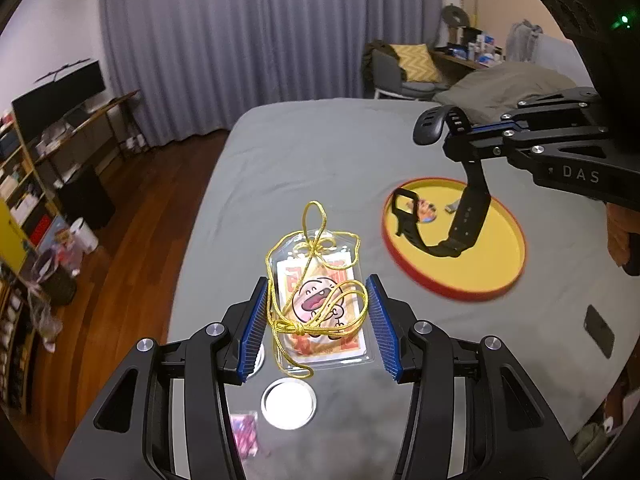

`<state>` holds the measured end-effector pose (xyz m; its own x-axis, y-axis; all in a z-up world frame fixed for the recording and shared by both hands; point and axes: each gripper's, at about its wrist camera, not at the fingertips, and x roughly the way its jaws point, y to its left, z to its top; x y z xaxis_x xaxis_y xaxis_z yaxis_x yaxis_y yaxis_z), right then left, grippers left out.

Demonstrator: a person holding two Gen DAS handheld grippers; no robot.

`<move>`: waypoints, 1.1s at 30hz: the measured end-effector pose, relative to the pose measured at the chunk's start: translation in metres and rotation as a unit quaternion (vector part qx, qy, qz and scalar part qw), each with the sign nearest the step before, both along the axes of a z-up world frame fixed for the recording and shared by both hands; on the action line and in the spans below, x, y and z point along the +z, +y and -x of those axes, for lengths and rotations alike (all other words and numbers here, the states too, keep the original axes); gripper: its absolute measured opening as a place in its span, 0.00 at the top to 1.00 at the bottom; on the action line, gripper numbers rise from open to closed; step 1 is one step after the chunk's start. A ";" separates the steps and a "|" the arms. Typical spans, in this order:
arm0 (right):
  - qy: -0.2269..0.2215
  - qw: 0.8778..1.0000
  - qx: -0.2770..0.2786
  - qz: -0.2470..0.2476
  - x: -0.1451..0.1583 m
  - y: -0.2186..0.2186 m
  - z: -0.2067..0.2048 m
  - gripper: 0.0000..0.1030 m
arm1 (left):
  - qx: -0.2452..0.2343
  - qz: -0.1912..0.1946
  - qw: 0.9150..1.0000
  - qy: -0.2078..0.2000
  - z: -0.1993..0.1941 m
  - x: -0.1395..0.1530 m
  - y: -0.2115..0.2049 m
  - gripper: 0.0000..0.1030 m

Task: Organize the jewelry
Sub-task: 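Lift the black watch and yellow-cord card out of the tray over the bedspread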

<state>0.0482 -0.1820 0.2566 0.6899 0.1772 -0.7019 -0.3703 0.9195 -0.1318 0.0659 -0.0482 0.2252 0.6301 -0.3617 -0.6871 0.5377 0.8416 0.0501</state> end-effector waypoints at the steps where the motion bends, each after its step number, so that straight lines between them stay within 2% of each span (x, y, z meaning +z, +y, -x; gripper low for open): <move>1: 0.001 1.000 0.004 0.000 -0.002 0.006 0.002 0.97 | 0.004 -0.001 1.000 0.000 0.004 -0.002 0.006 0.55; 7: 0.009 0.999 0.033 0.000 -0.017 0.043 0.016 0.97 | 0.024 -0.001 1.000 0.008 0.029 -0.019 0.039 0.55; 19: 0.039 0.997 0.068 0.004 -0.061 0.093 0.044 0.97 | 0.051 -0.009 0.998 0.027 0.078 -0.064 0.079 0.55; 33: 0.087 0.992 0.090 0.018 -0.124 0.135 0.078 0.97 | 0.066 0.000 0.996 0.056 0.110 -0.120 0.104 0.55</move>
